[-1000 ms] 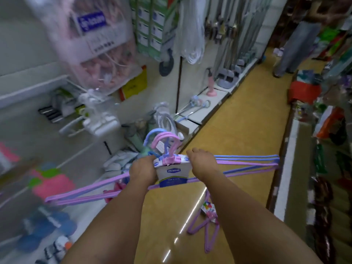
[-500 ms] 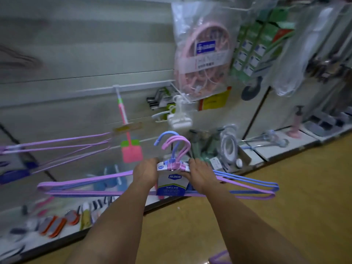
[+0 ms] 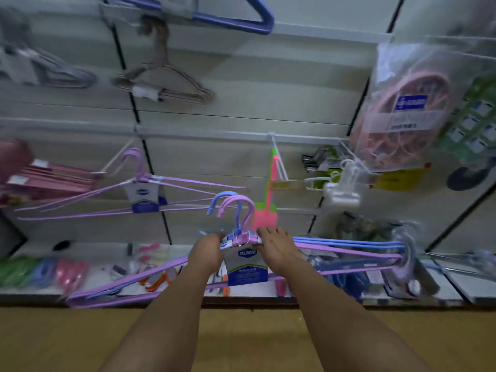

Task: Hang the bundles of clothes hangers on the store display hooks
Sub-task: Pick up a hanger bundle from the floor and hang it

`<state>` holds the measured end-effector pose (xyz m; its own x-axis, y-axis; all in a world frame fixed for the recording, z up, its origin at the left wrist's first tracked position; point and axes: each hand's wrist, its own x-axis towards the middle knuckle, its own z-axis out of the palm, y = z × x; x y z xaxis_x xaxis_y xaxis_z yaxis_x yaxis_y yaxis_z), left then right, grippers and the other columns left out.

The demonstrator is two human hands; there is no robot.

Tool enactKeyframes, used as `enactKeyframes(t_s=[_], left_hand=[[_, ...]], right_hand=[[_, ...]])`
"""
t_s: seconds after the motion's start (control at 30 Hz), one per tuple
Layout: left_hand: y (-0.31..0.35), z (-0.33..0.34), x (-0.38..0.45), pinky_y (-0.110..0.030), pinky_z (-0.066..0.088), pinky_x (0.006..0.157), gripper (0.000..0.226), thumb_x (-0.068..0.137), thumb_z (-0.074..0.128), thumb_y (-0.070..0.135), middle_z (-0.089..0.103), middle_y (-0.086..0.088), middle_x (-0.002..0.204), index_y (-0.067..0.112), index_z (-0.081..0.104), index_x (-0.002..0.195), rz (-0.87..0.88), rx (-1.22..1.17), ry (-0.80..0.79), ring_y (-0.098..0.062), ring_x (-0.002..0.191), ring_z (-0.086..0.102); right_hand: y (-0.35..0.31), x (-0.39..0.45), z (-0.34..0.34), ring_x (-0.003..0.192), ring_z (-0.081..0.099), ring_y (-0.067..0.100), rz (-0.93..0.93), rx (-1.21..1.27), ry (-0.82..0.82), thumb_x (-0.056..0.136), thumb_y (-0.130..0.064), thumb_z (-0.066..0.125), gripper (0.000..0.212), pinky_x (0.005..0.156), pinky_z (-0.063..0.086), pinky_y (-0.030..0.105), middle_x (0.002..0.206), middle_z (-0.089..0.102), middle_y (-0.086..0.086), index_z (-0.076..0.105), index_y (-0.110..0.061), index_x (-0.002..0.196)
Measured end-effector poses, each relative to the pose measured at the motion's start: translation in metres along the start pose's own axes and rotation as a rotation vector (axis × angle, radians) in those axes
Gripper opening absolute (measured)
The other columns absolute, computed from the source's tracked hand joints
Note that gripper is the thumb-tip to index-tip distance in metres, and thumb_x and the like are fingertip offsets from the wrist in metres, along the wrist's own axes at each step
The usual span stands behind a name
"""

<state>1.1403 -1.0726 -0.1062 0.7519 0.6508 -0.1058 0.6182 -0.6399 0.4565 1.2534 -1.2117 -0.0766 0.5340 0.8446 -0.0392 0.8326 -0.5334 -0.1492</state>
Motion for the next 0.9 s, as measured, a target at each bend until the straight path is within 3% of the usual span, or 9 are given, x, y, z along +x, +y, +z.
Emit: enactKeyframes(t_s=[0.27,0.43,0.5,0.6,0.67,0.73,0.8,0.9], left_hand=[[-0.101,-0.067,-0.008,-0.035,0.048,0.085,0.026,0.086,0.050,0.018,0.064,-0.011,0.113,0.020,0.055,0.111,-0.128,-0.065,-0.099,-0.031,0.103,0.058],[-0.150,-0.110,-0.011,-0.040,0.050,0.081,0.039,0.052,0.052,0.025,0.062,-0.011,0.096,0.020,0.055,0.090,-0.216,-0.347,-0.231,-0.027,0.090,0.059],[-0.163,-0.126,-0.012,-0.037,0.045,0.082,0.035,0.052,0.056,0.029,0.057,-0.006,0.097,0.019,0.057,0.085,-0.227,-0.463,-0.293,-0.022,0.090,0.053],[-0.182,-0.137,-0.008,-0.033,0.038,0.102,0.055,0.072,0.065,0.051,0.053,0.000,0.118,0.016,0.060,0.114,-0.258,-0.658,-0.386,-0.017,0.112,0.049],[-0.193,-0.135,-0.003,-0.037,0.038,0.104,0.060,0.082,0.059,0.059,0.052,0.000,0.124,0.016,0.057,0.124,-0.263,-0.635,-0.346,-0.021,0.119,0.048],[-0.204,-0.128,0.003,-0.038,0.043,0.097,0.041,0.084,0.061,0.052,0.058,-0.004,0.119,0.020,0.061,0.110,-0.261,-0.585,-0.230,-0.023,0.110,0.053],[-0.211,-0.125,0.007,-0.035,0.047,0.091,0.032,0.080,0.066,0.052,0.063,-0.005,0.114,0.027,0.062,0.101,-0.291,-0.553,-0.109,-0.022,0.103,0.056],[-0.214,-0.131,0.011,-0.028,0.043,0.083,0.039,0.081,0.062,0.057,0.067,-0.001,0.110,0.033,0.065,0.110,-0.325,-0.319,0.042,-0.021,0.105,0.057]], right_hand=[[-0.105,0.048,0.018,0.114,0.048,0.027,-0.057,0.022,-0.011,0.100,-0.026,0.041,0.027,0.094,0.034,0.038,0.125,0.055,0.007,0.046,-0.018,0.125],[-0.161,0.072,0.023,0.114,0.052,0.030,-0.059,0.051,-0.061,0.099,-0.025,0.042,0.030,0.090,0.039,0.036,0.126,0.058,0.009,0.048,-0.018,0.128],[-0.177,0.077,0.028,0.110,0.054,0.029,-0.056,0.061,-0.059,0.099,-0.025,0.043,0.027,0.089,0.040,0.036,0.122,0.060,0.008,0.050,-0.019,0.124],[-0.194,0.083,0.033,0.107,0.056,0.028,-0.048,0.095,-0.062,0.098,-0.025,0.045,0.024,0.089,0.042,0.036,0.118,0.062,0.008,0.054,-0.020,0.120],[-0.201,0.089,0.034,0.107,0.056,0.025,-0.044,0.133,-0.057,0.099,-0.025,0.044,0.025,0.092,0.043,0.037,0.120,0.061,0.007,0.054,-0.021,0.121],[-0.207,0.094,0.036,0.114,0.052,0.024,-0.061,0.144,-0.065,0.100,-0.025,0.043,0.030,0.097,0.042,0.037,0.129,0.054,0.006,0.050,-0.022,0.129],[-0.210,0.100,0.041,0.127,0.041,0.024,-0.091,0.117,-0.065,0.100,-0.027,0.043,0.040,0.104,0.037,0.038,0.143,0.039,0.006,0.041,-0.024,0.139],[-0.210,0.107,0.048,0.141,0.023,0.026,-0.117,0.036,-0.043,0.099,-0.023,0.045,0.054,0.113,0.026,0.043,0.157,0.017,0.005,0.024,-0.029,0.148]])
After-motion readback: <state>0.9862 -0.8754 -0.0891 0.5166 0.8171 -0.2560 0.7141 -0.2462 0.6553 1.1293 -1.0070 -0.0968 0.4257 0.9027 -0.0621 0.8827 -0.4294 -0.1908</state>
